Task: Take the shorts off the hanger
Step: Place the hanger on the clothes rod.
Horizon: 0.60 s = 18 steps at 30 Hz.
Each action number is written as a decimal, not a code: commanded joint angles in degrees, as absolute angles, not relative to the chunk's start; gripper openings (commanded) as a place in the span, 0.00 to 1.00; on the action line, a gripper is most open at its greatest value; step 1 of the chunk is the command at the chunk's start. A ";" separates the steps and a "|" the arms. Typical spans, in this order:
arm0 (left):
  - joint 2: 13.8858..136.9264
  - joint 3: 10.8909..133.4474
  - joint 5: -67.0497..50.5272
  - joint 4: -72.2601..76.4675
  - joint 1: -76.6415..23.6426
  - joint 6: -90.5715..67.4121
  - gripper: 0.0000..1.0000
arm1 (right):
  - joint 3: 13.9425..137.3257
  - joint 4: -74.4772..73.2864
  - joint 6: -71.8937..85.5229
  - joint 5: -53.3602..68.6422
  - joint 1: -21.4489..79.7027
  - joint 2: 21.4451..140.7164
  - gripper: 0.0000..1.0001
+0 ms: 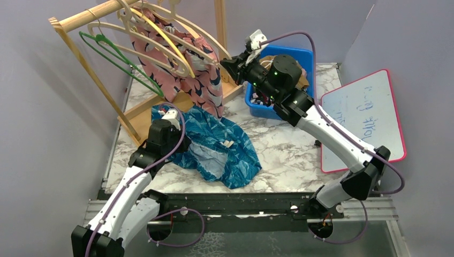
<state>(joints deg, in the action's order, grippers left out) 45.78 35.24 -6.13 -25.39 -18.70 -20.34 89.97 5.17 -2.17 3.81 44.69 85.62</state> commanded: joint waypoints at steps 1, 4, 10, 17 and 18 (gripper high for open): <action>43.41 35.64 -5.29 -23.23 -18.41 -19.51 0.00 | 96.90 2.81 -2.36 3.63 45.17 89.60 0.01; 44.04 35.60 -5.66 -23.24 -18.46 -19.51 0.00 | 101.71 0.18 -3.76 3.24 45.92 93.33 0.01; 45.94 35.68 -7.00 -22.95 -18.43 -19.51 0.00 | 113.14 -7.26 -5.27 1.42 47.26 101.36 0.01; 45.96 35.60 -7.32 -22.78 -18.39 -19.51 0.00 | 121.97 -14.10 -3.03 0.27 47.46 107.61 0.01; 45.89 35.60 -7.29 -22.84 -18.40 -19.51 0.00 | 122.33 -14.69 -2.80 0.19 47.46 108.03 0.01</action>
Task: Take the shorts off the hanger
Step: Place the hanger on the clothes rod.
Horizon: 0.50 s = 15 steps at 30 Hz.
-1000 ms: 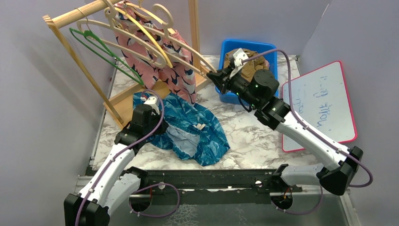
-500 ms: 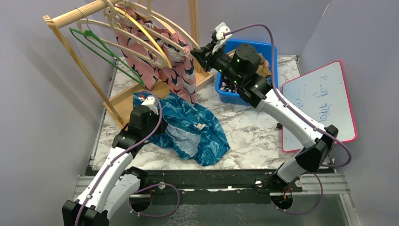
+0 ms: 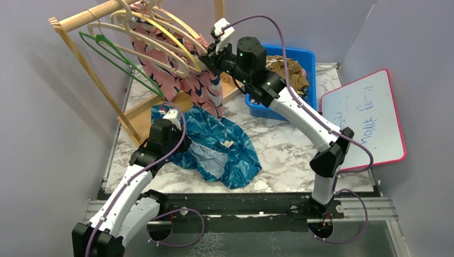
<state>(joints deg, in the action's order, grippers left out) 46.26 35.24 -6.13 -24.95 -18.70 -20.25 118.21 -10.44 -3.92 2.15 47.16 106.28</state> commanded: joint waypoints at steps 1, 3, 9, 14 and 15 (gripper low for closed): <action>45.97 35.60 -7.42 -22.78 -18.43 -19.51 0.00 | 122.53 -14.98 -2.56 0.07 47.46 108.30 0.02; 45.97 35.60 -7.51 -22.84 -18.41 -19.51 0.00 | 122.79 -14.95 -1.67 -0.75 47.46 108.64 0.02; 46.06 35.51 -7.65 -22.69 -18.46 -19.51 0.00 | 127.53 -16.81 2.05 -2.08 47.46 110.84 0.04; 45.62 35.51 -7.55 -22.70 -18.46 -19.51 0.00 | 123.90 -17.74 2.81 2.45 47.46 109.73 0.11; 45.62 35.51 -7.60 -22.70 -18.40 -19.51 0.00 | 122.40 -17.42 2.89 3.34 47.46 108.88 0.17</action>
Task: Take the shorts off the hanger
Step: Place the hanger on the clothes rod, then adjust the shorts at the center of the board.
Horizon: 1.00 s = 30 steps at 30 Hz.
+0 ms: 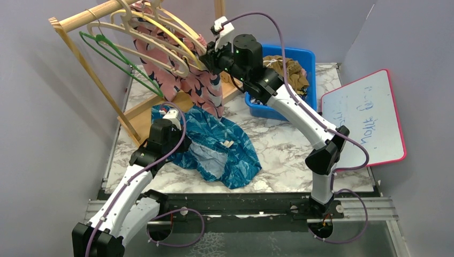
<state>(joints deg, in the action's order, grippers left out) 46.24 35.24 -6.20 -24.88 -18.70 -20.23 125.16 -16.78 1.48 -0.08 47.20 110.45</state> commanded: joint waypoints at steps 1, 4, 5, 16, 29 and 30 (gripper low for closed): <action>45.68 35.51 -7.71 -22.73 -18.43 -19.51 0.00 | 120.97 -17.05 2.90 4.16 47.46 107.82 0.21; 45.74 35.42 -8.27 -22.54 -18.46 -19.51 0.00 | 116.04 -15.31 3.16 4.81 47.46 104.04 0.40; 45.78 35.42 -8.41 -22.46 -18.46 -19.51 0.00 | 114.29 -14.88 3.16 4.80 47.46 102.43 0.46; 46.29 35.24 -10.31 -21.96 -18.43 -19.42 0.00 | 75.97 -0.49 4.53 -1.04 47.46 74.78 0.77; 45.62 35.41 -7.14 -22.81 -18.45 -19.60 0.00 | 41.92 11.85 11.10 17.56 53.69 70.14 0.79; 45.63 35.46 -6.98 -22.80 -18.45 -19.60 0.00 | 41.37 12.78 10.70 15.52 56.12 71.53 0.79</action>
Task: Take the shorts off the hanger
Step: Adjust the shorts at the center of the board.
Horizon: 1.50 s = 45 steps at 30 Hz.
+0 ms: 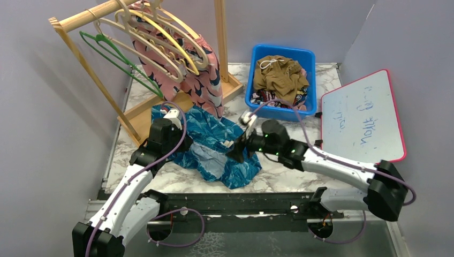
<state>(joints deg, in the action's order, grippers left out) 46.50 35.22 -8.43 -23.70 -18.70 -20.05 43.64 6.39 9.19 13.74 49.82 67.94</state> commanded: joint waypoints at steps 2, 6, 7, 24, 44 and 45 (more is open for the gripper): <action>45.63 35.51 -6.71 -22.94 -18.37 -19.68 0.00 | 40.76 15.06 9.59 12.10 60.41 74.88 0.79; 45.21 35.51 -6.21 -23.09 -18.40 -19.73 0.00 | 40.81 19.00 6.80 9.59 64.69 82.96 0.79; 45.03 35.51 -5.97 -23.11 -18.43 -19.69 0.00 | 41.69 18.80 6.29 8.48 65.41 84.91 0.79; 43.97 35.62 -4.24 -23.57 -18.45 -19.82 0.00 | 49.46 29.04 3.15 -21.69 74.70 106.29 0.54; 36.82 35.94 -1.43 -24.35 -18.41 -19.68 0.73 | 54.30 9.89 17.41 -1.60 62.74 93.59 0.07; 36.43 35.95 -1.10 -24.43 -18.41 -19.75 0.74 | 55.41 8.30 17.03 -1.05 61.83 94.32 0.09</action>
